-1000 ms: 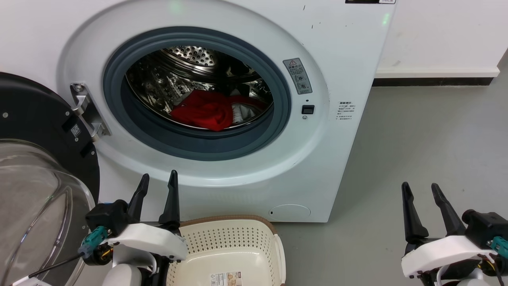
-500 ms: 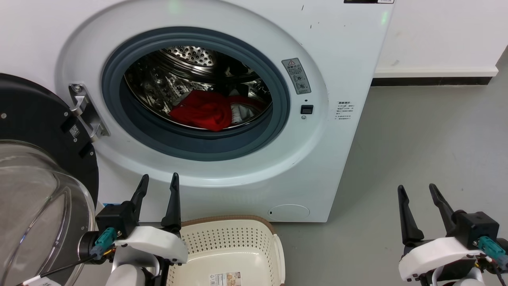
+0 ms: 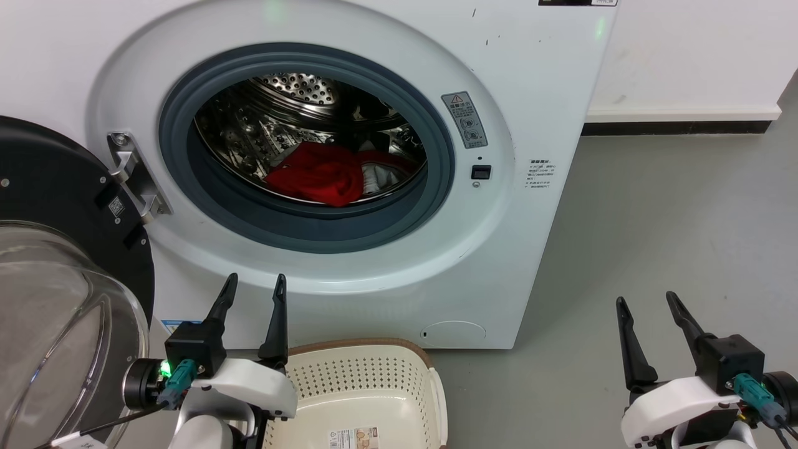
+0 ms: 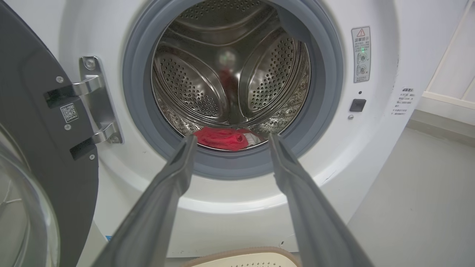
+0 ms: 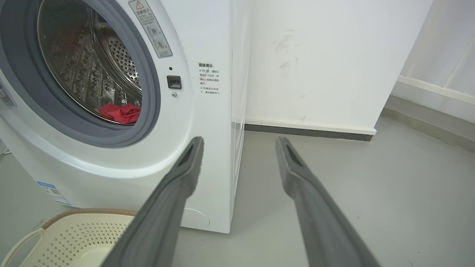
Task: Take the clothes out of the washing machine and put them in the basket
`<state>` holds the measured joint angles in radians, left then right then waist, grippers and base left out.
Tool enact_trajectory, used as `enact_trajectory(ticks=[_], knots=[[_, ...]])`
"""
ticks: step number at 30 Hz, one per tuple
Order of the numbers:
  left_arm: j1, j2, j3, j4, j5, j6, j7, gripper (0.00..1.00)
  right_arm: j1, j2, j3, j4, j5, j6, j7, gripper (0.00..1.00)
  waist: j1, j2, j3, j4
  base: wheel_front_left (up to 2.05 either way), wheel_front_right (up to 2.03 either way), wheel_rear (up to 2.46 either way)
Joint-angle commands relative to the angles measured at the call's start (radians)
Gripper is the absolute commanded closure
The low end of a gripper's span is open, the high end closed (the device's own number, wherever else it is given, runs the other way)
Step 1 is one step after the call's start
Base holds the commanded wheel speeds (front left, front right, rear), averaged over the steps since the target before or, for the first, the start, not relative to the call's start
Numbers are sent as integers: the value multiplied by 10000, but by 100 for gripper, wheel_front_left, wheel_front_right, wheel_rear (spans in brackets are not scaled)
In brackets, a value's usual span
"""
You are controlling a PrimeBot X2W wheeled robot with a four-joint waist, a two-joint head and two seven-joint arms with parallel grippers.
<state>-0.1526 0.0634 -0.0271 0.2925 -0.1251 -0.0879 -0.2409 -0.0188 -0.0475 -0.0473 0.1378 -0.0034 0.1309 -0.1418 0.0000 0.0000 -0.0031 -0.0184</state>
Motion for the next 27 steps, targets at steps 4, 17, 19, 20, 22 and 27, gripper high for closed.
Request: enact_trajectory(ticks=[4, 17, 19, 20, 22, 27], knots=[[-127, 20, 29, 52, 420, 18, -143, 0, 112, -48, 37, 86, -381, -3, -122, 0, 0, 0, 7, -1, 0, 0, 0], [-157, -37, 108, 166, 751, 25, -249, 0, 75, -49, 63, 224, -600, -3, -214, 0, 0, 0, 55, -5, 0, 0, 0], [-159, -43, 130, 178, 737, 21, -249, 0, 69, -49, 57, 235, -572, -3, -228, 0, 0, 0, 64, -5, 0, 0, 0], [-158, -46, 144, 181, 732, 19, -249, 0, 66, -49, 61, 242, -559, -3, -228, 0, 0, 0, 69, -5, 0, 0, 0], [-150, -50, 154, 184, 729, 10, -249, 0, 64, -48, 51, 258, -538, -3, -244, 0, 0, 0, 75, 0, 0, 0, 0], [-148, -61, 161, 193, 762, -23, -249, 0, 65, -48, 36, 304, -508, -3, -256, 0, 0, 0, 108, 19, 0, 0, 0]])
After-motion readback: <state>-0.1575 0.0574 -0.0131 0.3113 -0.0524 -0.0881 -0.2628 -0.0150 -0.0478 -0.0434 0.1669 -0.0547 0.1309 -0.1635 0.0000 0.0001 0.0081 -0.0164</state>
